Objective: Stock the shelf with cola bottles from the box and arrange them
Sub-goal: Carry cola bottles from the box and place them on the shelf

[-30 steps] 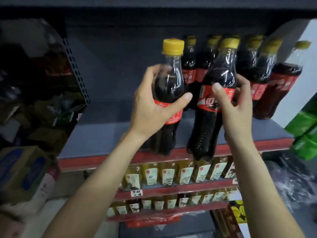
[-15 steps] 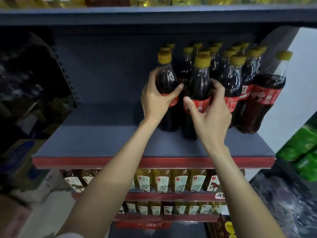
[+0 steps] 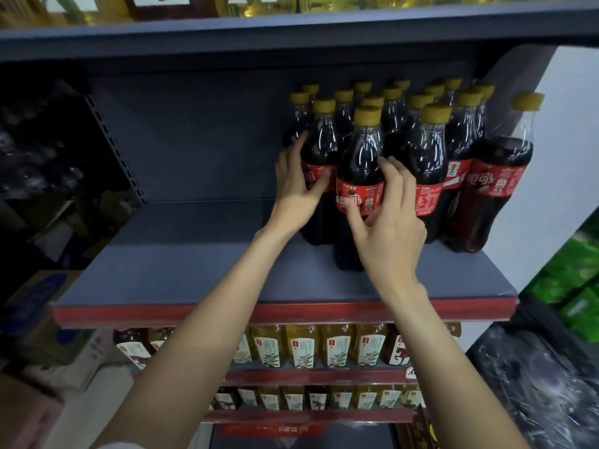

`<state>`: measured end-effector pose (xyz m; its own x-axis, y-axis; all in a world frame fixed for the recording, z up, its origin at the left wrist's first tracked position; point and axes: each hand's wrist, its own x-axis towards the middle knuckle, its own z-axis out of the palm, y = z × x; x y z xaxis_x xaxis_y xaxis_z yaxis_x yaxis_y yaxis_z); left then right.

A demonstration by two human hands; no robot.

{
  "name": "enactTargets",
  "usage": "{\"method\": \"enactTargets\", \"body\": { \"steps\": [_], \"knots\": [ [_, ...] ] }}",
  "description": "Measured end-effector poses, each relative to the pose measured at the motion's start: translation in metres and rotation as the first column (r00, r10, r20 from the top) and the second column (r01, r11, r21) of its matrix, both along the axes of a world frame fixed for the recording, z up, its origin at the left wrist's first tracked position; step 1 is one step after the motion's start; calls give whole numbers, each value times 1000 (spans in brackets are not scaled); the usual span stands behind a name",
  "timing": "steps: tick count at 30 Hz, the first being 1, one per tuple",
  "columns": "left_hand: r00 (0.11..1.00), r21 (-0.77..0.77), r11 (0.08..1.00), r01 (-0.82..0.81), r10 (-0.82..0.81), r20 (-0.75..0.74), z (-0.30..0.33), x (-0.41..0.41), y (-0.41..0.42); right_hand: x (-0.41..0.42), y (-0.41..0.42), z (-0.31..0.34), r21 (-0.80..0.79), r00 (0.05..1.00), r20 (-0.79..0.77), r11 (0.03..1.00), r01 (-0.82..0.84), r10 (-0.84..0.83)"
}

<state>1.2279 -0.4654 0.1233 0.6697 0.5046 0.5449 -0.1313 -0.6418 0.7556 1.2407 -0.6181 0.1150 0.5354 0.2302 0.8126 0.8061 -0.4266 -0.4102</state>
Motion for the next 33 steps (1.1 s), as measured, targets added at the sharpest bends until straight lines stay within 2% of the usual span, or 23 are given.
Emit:
{"method": "enactTargets", "body": {
  "steps": [5, 8, 13, 16, 18, 21, 25, 27, 29, 33],
  "knots": [
    [1000, -22, 1000, 6, -6, -17, -2, -4, -4, -3, -2, -2, 14, 999, 33, 1000, -6, 5],
    [1000, -58, 998, 7, -6, 11, 2, -16, -5, -10, -5, -1, 90, 993, 106, 994, -57, 48],
    [956, -73, 982, -175, 187, 228, 7, -86, -12, -36, 8, 0, 164, 949, 244, 956, -242, 198],
    [871, -126, 937, -325, 348, 346, -1, -156, -14, -71, 29, -2, 267, 922, 248, 894, -361, 298],
    [834, -152, 907, -393, 421, 357, -9, -205, -9, -104, 48, -7, 300, 874, 222, 822, -484, 433],
    [822, -156, 870, -467, 493, 285, -26, -285, 7, -165, 81, -21, 261, 720, 90, 681, -684, 688],
    [843, -100, 842, -530, 536, 43, -60, -398, 41, -251, 134, -55, 109, 450, -162, 470, -876, 878],
    [795, -58, 794, -605, 600, -83, -85, -456, 64, -293, 165, -75, 32, 356, -292, 381, -924, 888],
    [708, -7, 723, -691, 675, -206, -114, -516, 89, -336, 196, -103, -50, 303, -398, 309, -950, 866],
    [599, -106, 610, -785, 704, -382, -161, -623, 142, -413, 264, -157, -157, 247, -588, 191, -969, 770]
  ]
}}
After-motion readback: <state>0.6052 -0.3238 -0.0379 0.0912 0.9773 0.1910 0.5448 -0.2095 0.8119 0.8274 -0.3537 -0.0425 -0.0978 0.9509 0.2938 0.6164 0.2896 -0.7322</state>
